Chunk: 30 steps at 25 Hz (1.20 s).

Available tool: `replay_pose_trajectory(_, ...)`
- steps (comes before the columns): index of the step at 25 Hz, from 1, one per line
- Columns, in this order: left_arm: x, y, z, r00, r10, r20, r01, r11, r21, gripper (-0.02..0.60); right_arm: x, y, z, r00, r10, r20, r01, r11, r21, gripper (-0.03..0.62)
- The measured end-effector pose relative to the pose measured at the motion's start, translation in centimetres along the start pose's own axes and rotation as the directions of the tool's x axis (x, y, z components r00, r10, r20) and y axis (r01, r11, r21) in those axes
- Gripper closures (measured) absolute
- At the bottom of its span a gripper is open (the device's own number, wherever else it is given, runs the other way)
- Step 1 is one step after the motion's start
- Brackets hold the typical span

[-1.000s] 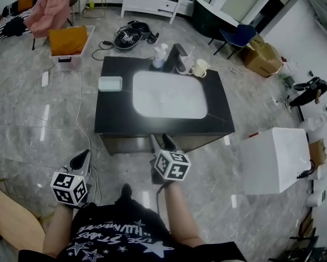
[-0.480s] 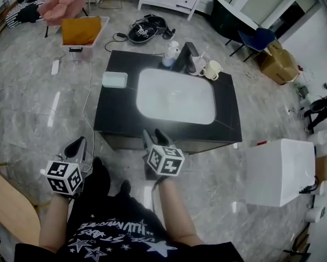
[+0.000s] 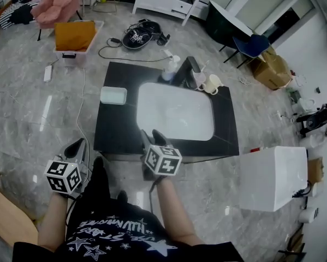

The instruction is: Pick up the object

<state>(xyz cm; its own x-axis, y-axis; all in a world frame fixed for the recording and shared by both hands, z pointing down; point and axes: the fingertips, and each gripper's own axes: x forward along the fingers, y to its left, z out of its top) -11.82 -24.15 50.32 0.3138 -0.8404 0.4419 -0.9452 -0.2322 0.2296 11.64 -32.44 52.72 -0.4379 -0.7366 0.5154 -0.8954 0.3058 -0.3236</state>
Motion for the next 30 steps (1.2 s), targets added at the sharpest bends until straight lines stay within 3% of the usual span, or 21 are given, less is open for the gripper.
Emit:
replay_pose_trajectory(11,10.5,8.0,5.8,0.998,-0.066,-0.022,0.066,0.998,-0.018,0.572,13.0,1.3,5.8,0.997,-0.051,-0.065,0.051,0.999,-0.006,0.381)
replay_pose_trajectory(21,15.9,12.4,7.1,0.990,-0.115,-0.077,0.112,0.993,-0.035,0.572,20.2,1.8,4.5,0.964,-0.081,-0.252,0.081,0.997,-0.013,0.382)
replay_pose_trajectory(30,17.8,14.1,6.3,0.982,-0.141,-0.126,0.136,0.989,-0.049,0.572,22.8,1.3,2.5,0.919,-0.141,-0.369,0.129,0.990,-0.056,0.470)
